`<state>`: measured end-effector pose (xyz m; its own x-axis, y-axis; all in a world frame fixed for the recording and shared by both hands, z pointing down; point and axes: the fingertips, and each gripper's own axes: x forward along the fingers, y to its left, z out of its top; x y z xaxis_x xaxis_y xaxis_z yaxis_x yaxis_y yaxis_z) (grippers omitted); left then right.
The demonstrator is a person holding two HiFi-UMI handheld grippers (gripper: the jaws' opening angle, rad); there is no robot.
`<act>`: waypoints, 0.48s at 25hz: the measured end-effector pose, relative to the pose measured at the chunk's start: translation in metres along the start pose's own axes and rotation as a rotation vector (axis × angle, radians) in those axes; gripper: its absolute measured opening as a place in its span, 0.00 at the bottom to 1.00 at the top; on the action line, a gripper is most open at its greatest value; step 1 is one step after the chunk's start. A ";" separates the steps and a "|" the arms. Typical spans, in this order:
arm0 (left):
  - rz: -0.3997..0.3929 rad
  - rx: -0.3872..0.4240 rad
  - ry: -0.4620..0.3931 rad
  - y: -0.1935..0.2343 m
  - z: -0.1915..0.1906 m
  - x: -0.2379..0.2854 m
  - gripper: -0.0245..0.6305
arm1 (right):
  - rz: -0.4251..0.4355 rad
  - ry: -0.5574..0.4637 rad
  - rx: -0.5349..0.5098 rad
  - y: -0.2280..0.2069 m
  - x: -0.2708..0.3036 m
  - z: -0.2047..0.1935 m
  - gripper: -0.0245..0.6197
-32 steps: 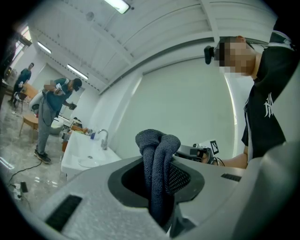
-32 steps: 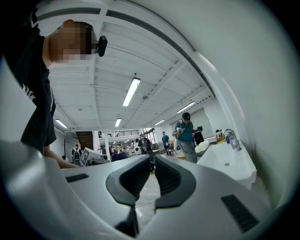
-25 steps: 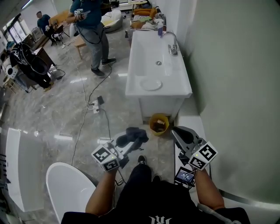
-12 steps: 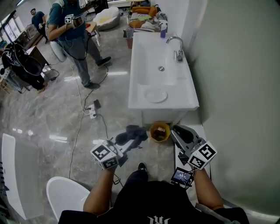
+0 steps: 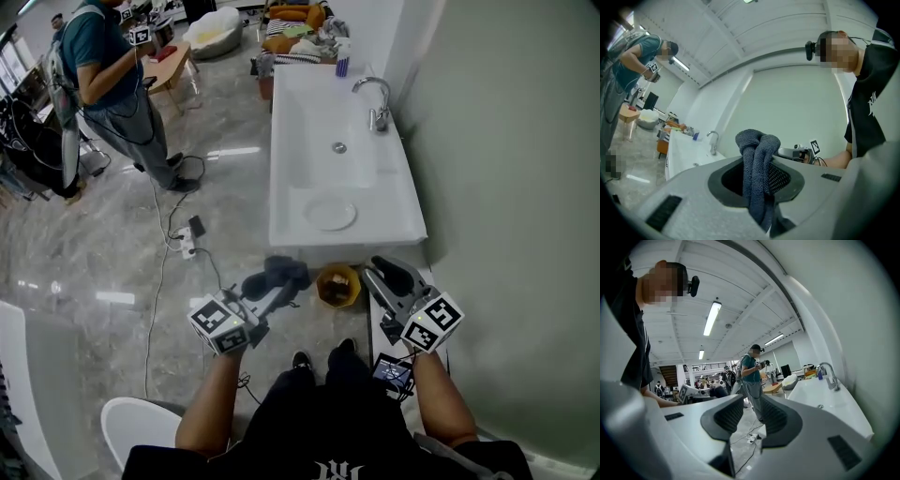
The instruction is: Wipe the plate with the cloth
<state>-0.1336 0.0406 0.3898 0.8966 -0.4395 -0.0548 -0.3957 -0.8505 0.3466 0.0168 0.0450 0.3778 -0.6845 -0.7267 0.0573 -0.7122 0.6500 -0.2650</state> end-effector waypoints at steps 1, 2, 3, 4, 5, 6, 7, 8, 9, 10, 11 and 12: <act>0.004 0.002 0.009 0.012 0.001 0.011 0.14 | -0.002 0.005 0.008 -0.016 0.007 0.001 0.19; 0.012 0.002 0.020 0.026 0.002 0.023 0.14 | -0.002 0.010 0.017 -0.033 0.016 0.003 0.21; 0.021 -0.002 0.028 0.040 0.002 0.035 0.14 | 0.001 0.013 0.028 -0.051 0.024 0.004 0.21; 0.030 -0.006 0.035 0.053 0.001 0.046 0.14 | 0.004 0.014 0.036 -0.066 0.032 0.005 0.21; 0.040 -0.005 0.045 0.063 -0.002 0.054 0.14 | 0.008 0.013 0.041 -0.078 0.037 0.005 0.21; 0.049 0.001 0.056 0.070 -0.007 0.058 0.14 | 0.011 0.013 0.042 -0.085 0.040 0.004 0.21; 0.055 0.008 0.065 0.073 -0.011 0.059 0.14 | 0.014 0.014 0.045 -0.089 0.042 0.001 0.21; 0.062 0.009 0.067 0.075 -0.013 0.059 0.14 | 0.017 0.018 0.050 -0.092 0.043 -0.001 0.22; 0.071 0.000 0.064 0.075 -0.013 0.058 0.14 | 0.020 0.025 0.057 -0.094 0.044 -0.005 0.22; 0.082 -0.011 0.061 0.075 -0.013 0.058 0.14 | 0.024 0.035 0.066 -0.095 0.045 -0.008 0.23; 0.091 -0.019 0.060 0.074 -0.011 0.056 0.14 | 0.028 0.046 0.075 -0.097 0.047 -0.011 0.24; 0.098 -0.023 0.062 0.075 -0.010 0.055 0.14 | 0.032 0.056 0.085 -0.098 0.050 -0.013 0.25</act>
<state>-0.1113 -0.0443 0.4224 0.8649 -0.5005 0.0380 -0.4776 -0.7973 0.3689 0.0509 -0.0521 0.4193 -0.7162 -0.6907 0.1002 -0.6756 0.6500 -0.3479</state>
